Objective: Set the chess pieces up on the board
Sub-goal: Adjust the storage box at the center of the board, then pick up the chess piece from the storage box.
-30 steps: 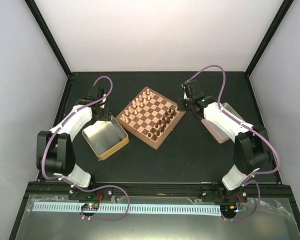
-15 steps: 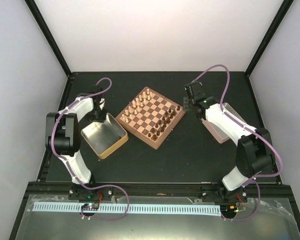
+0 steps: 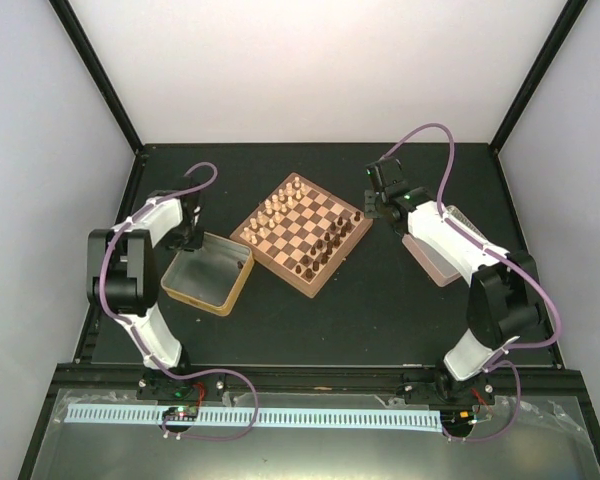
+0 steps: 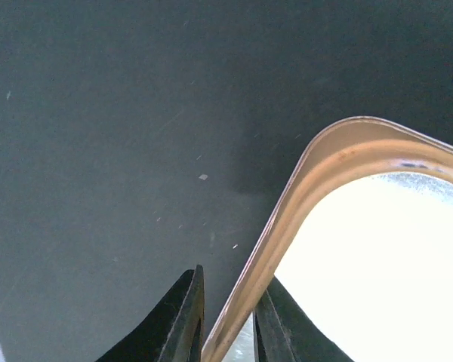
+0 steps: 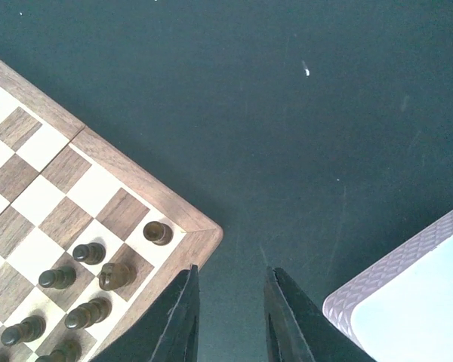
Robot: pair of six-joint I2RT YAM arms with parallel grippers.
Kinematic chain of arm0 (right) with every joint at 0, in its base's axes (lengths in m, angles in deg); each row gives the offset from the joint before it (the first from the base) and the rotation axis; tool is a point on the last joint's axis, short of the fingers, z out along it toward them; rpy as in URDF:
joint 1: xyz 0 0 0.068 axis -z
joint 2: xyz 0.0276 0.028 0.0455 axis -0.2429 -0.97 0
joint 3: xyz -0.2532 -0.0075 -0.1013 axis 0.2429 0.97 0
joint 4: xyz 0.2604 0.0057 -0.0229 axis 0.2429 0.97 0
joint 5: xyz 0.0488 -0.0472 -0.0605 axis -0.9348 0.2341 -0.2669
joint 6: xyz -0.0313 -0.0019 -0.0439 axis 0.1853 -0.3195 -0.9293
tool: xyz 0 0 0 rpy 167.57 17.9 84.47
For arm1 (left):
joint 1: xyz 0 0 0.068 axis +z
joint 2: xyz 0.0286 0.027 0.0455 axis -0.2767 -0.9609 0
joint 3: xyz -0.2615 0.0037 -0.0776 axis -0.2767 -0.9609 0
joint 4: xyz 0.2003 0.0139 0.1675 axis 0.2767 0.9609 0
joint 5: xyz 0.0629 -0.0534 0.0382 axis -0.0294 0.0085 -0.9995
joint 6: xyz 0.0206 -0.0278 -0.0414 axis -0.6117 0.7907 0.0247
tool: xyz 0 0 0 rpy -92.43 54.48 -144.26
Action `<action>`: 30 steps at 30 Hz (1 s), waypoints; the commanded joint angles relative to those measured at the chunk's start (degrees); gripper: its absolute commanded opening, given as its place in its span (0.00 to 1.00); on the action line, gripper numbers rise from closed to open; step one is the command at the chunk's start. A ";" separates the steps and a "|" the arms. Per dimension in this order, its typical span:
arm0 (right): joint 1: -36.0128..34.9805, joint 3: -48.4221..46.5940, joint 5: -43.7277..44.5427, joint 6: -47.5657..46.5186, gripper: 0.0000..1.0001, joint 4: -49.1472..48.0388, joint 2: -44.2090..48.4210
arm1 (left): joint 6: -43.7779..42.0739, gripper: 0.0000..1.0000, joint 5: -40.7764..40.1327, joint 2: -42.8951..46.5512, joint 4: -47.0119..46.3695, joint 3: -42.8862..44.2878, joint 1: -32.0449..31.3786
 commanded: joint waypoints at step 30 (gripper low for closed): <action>0.12 3.66 -4.37 1.60 0.21 -0.41 3.81 | 16.01 0.32 33.44 12.18 -1.05 -3.99 -6.84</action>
